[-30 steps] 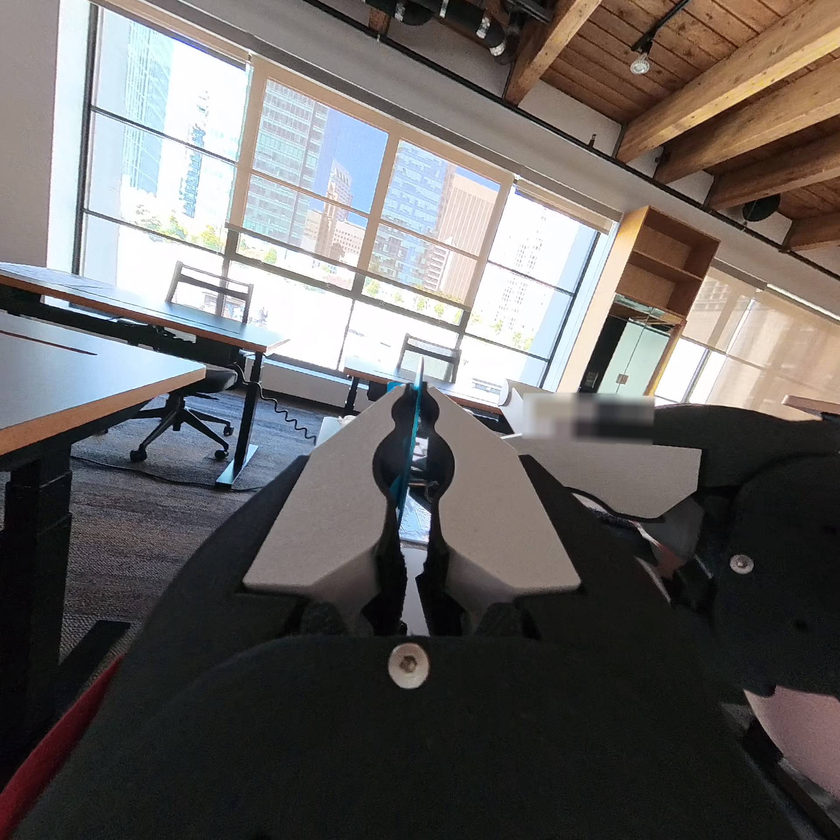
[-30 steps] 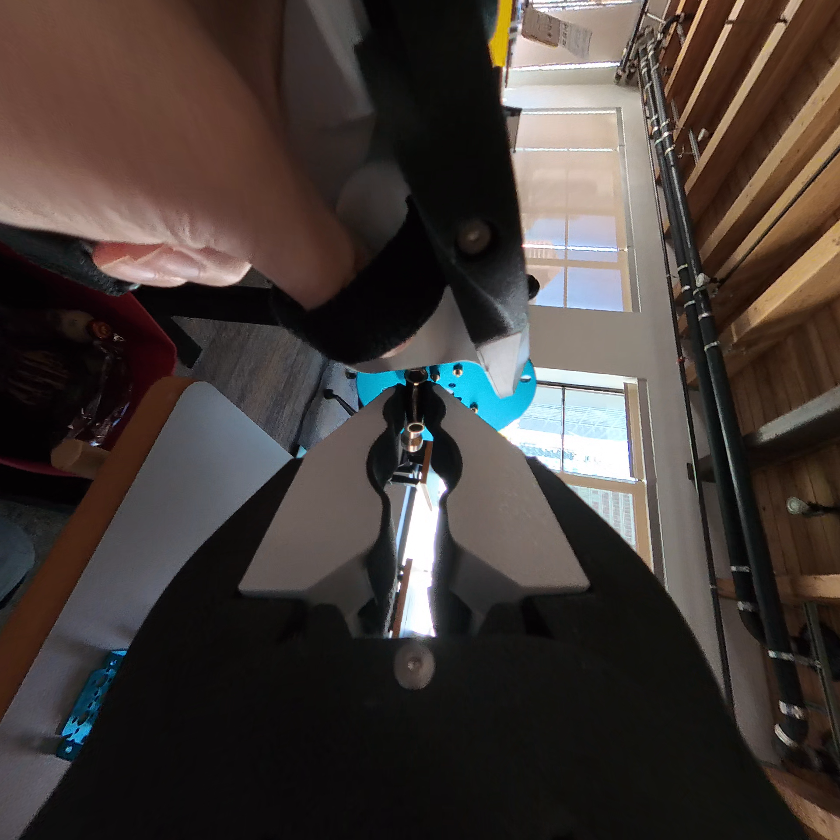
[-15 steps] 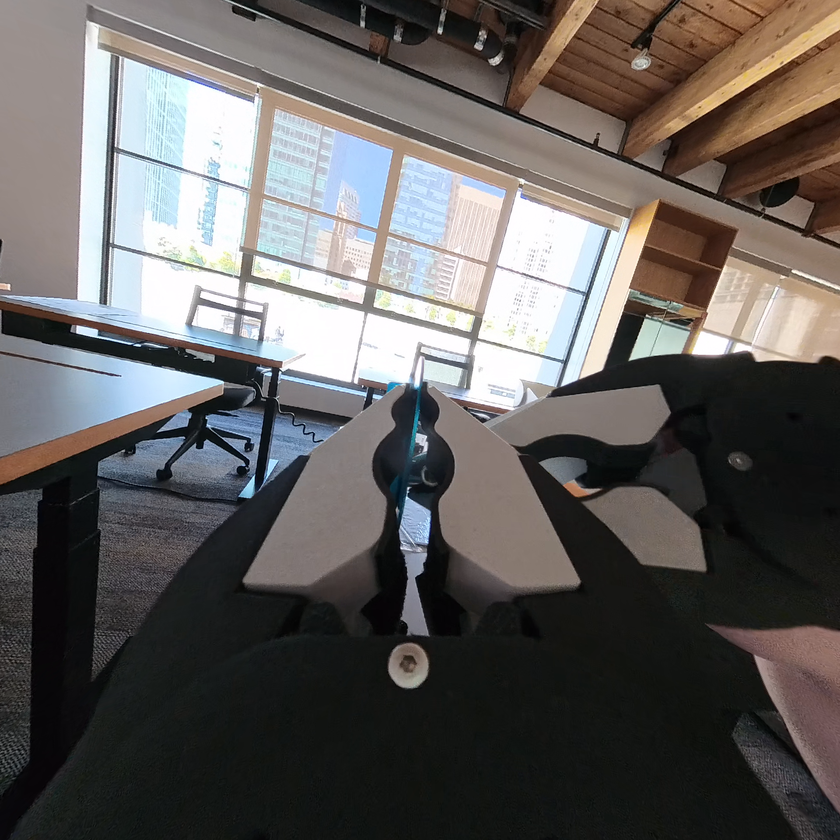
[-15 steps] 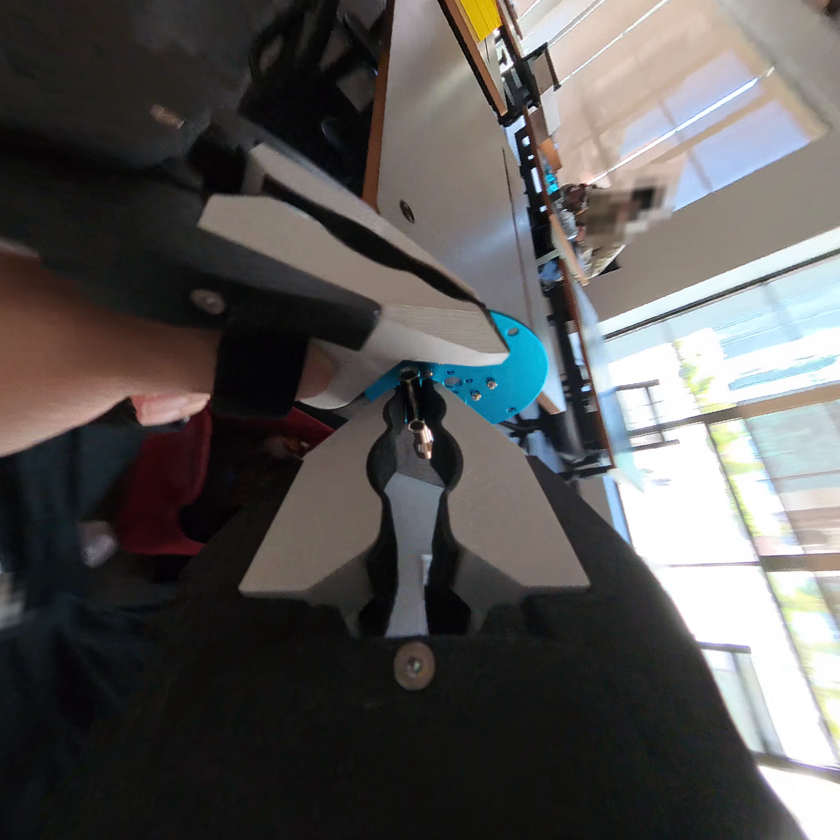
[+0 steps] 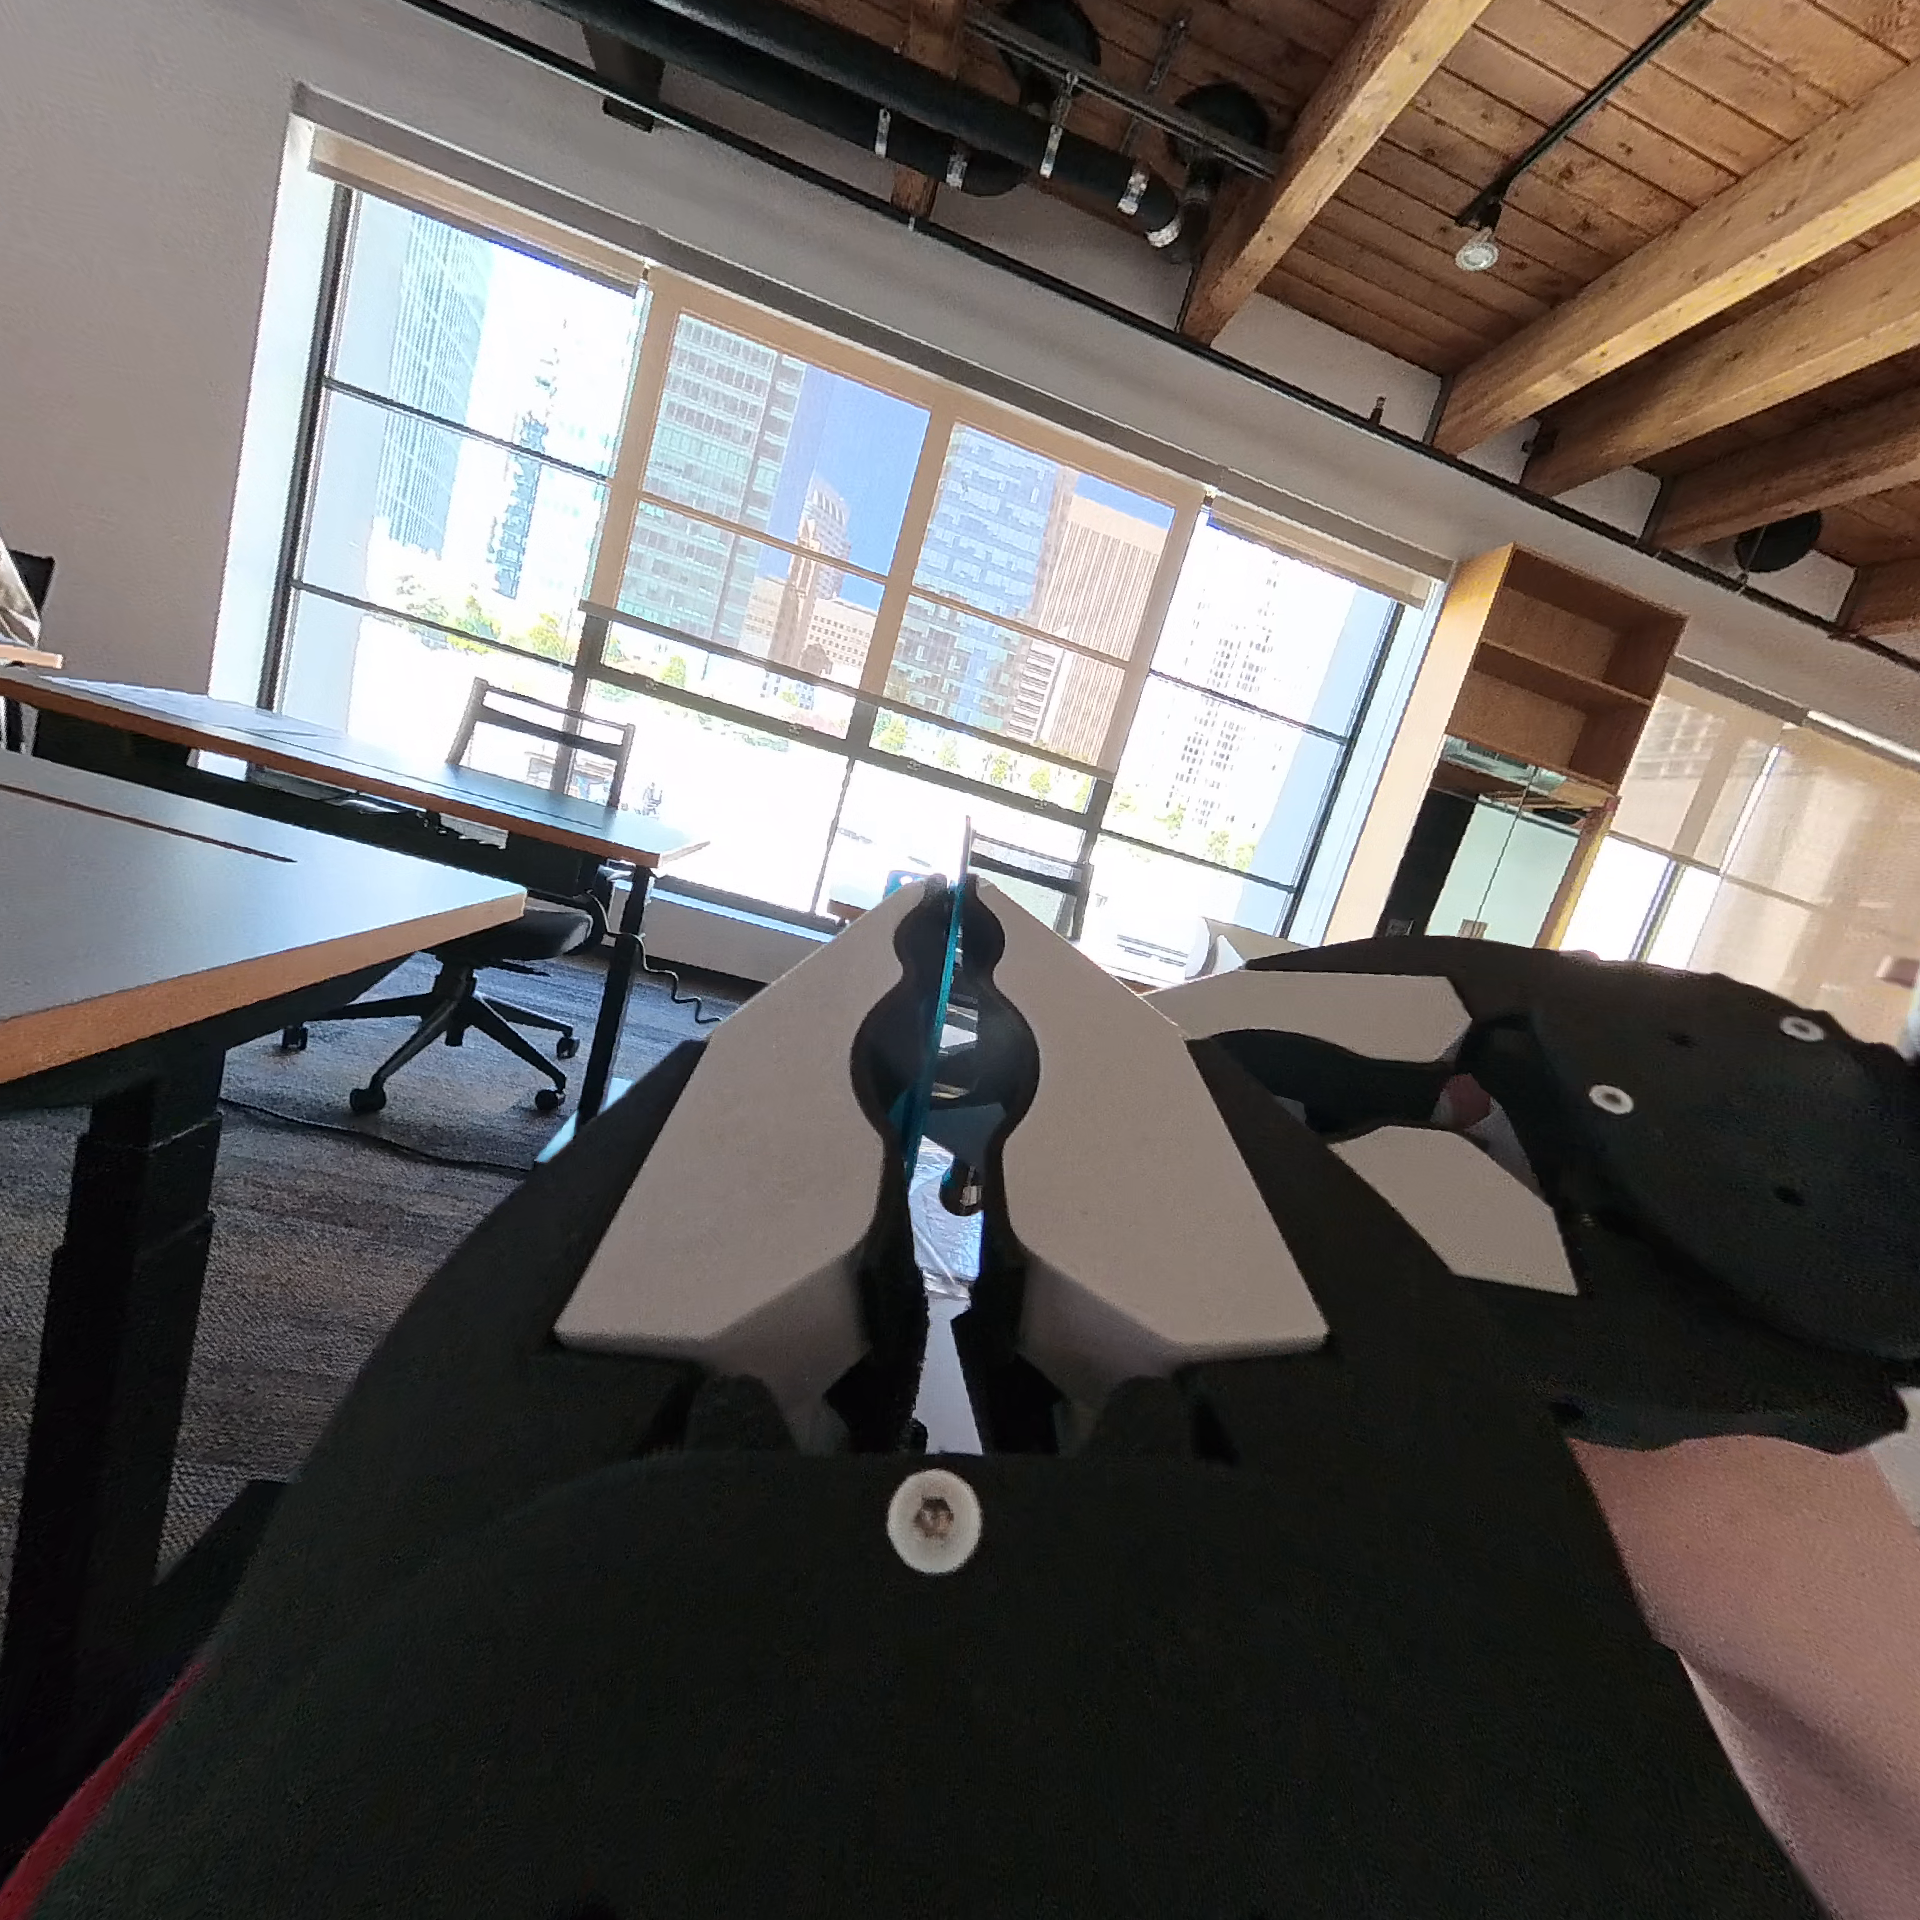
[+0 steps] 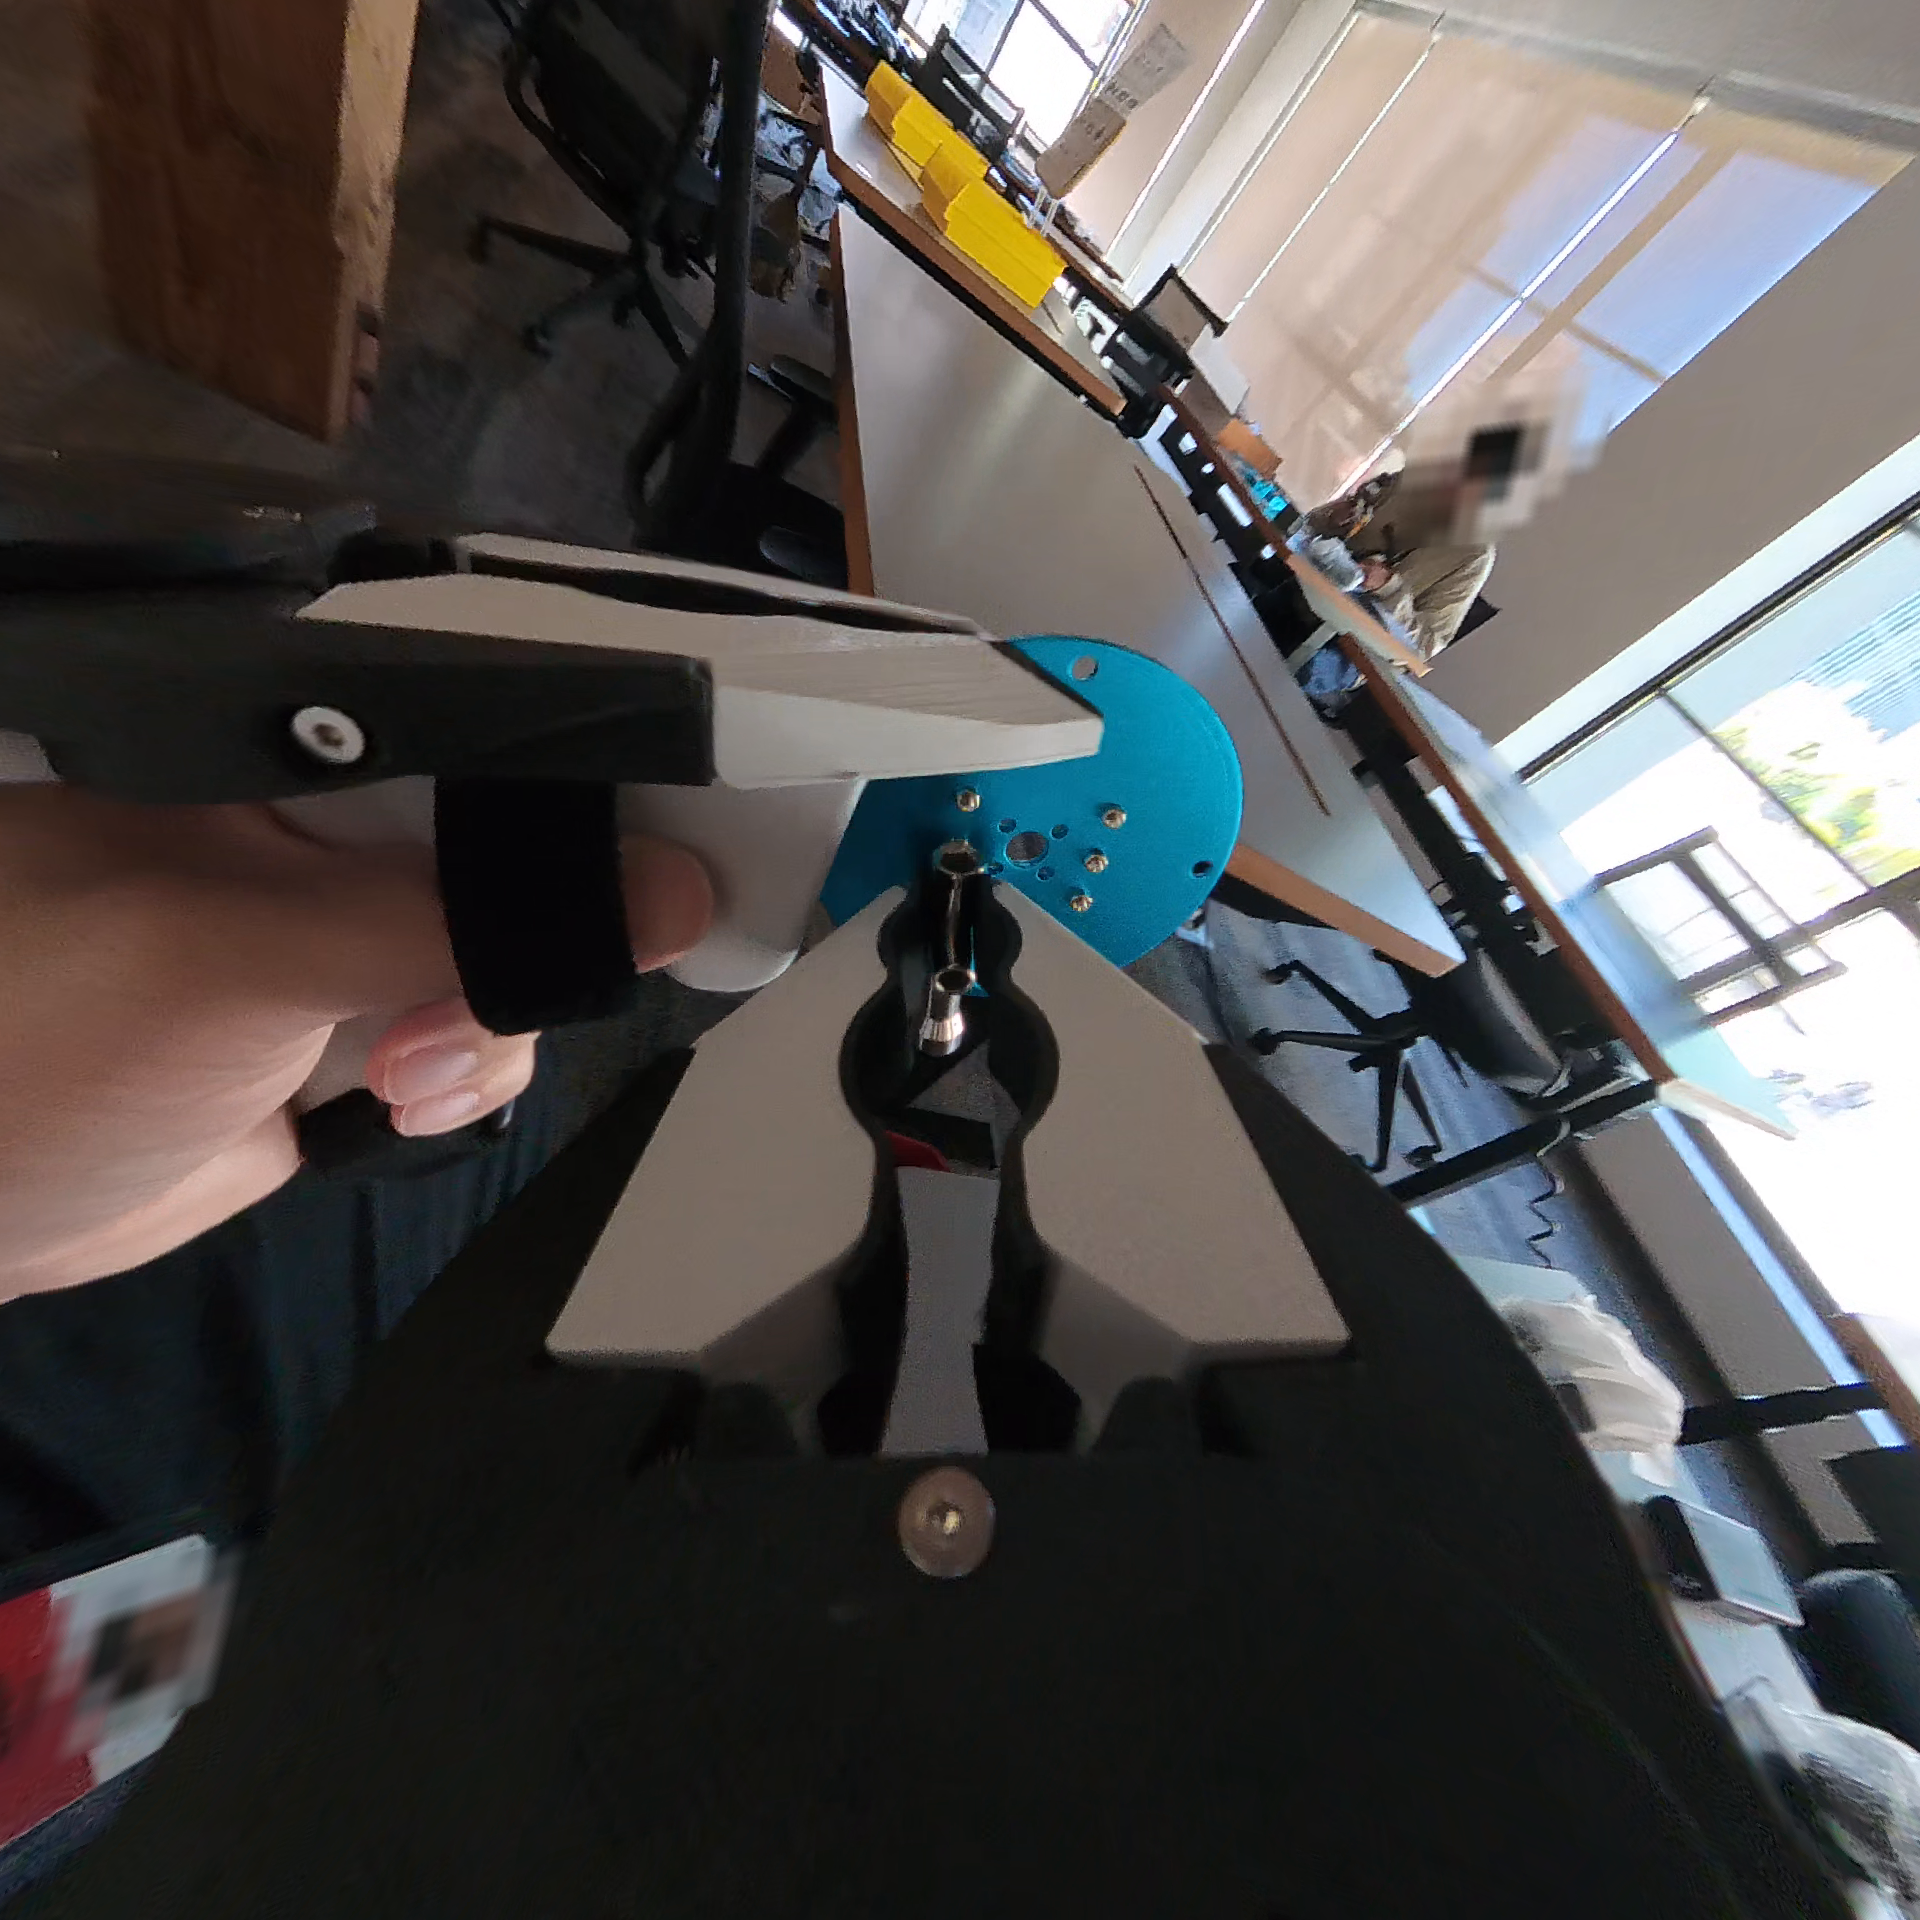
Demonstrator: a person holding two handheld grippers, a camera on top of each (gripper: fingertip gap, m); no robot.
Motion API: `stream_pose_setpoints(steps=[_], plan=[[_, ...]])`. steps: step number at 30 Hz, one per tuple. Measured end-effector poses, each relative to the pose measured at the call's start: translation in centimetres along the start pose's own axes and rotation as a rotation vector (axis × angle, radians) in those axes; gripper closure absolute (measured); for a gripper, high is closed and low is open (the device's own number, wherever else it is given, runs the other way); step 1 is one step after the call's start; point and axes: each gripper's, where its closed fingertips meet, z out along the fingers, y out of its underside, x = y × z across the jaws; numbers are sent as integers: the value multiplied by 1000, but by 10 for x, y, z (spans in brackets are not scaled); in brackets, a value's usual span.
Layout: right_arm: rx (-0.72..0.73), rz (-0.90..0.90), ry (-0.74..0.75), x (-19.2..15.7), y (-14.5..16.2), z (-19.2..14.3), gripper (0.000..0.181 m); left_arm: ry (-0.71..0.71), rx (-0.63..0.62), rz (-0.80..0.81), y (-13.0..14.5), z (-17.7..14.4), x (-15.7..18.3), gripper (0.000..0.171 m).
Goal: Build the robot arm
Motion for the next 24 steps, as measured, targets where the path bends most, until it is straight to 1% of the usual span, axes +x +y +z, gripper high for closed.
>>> stream_pose_setpoints(steps=[2,5,7,11,16,18,20,24], plan=[[-12,-5,-10,0,2,2,174,-4,-23,18,3,1,-1,171],[-51,87,-108,0,8,4,176,-5,-64,56,9,3,-1,171],[-48,141,-127,1,8,5,175,-16,-62,67,8,4,0,171],[-32,132,-67,5,8,6,175,-16,-53,40,7,6,2,170],[71,312,-86,7,6,5,175,-10,-12,-31,3,6,2,170],[102,297,-59,10,6,3,175,7,-5,-88,2,7,3,170],[105,255,-29,11,6,3,174,13,-12,-107,3,8,3,170],[110,310,-40,13,7,3,175,15,4,-126,2,9,3,170]])
